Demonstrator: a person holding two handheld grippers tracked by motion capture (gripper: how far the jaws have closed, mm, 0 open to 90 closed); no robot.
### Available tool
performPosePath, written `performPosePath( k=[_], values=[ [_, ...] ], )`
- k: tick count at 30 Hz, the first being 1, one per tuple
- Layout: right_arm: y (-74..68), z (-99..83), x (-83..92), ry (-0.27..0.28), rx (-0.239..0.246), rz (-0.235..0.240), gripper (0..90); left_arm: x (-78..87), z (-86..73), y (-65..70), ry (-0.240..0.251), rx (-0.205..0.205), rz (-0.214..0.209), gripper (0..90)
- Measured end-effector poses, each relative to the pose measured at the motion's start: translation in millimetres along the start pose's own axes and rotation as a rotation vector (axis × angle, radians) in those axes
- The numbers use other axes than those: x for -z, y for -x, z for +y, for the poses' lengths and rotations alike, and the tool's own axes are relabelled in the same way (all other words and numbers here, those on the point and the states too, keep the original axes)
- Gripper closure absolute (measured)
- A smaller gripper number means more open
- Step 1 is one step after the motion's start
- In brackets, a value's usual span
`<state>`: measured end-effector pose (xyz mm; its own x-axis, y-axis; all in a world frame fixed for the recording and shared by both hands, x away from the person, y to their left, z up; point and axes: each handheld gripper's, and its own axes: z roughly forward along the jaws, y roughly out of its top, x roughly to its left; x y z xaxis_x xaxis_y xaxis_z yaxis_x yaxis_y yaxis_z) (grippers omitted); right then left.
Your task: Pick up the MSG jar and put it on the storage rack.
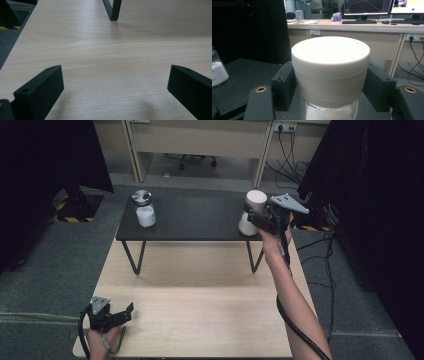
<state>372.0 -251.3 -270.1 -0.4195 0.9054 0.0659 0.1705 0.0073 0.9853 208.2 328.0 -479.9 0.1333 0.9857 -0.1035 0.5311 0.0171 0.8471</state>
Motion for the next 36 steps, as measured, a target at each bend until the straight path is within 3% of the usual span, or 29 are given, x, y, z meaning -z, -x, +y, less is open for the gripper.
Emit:
performPosePath(
  k=[15,26,36],
  values=[
    [1.7,2.4,-22.1,0.004,-0.009,-0.016,33.6,-0.4,0.4,-0.9,-0.001,0.002,-0.005,0.0],
    [1.2,2.2,-26.5,0.006,0.01,-0.014,33.6,-0.9,1.2,-0.9,-0.004,0.002,-0.005,0.0],
    [0.5,-9.8,-26.8,0.044,0.031,-0.016,33.7,-1.0,1.4,-0.2,-0.007,0.003,-0.002,0.0]
  ],
)
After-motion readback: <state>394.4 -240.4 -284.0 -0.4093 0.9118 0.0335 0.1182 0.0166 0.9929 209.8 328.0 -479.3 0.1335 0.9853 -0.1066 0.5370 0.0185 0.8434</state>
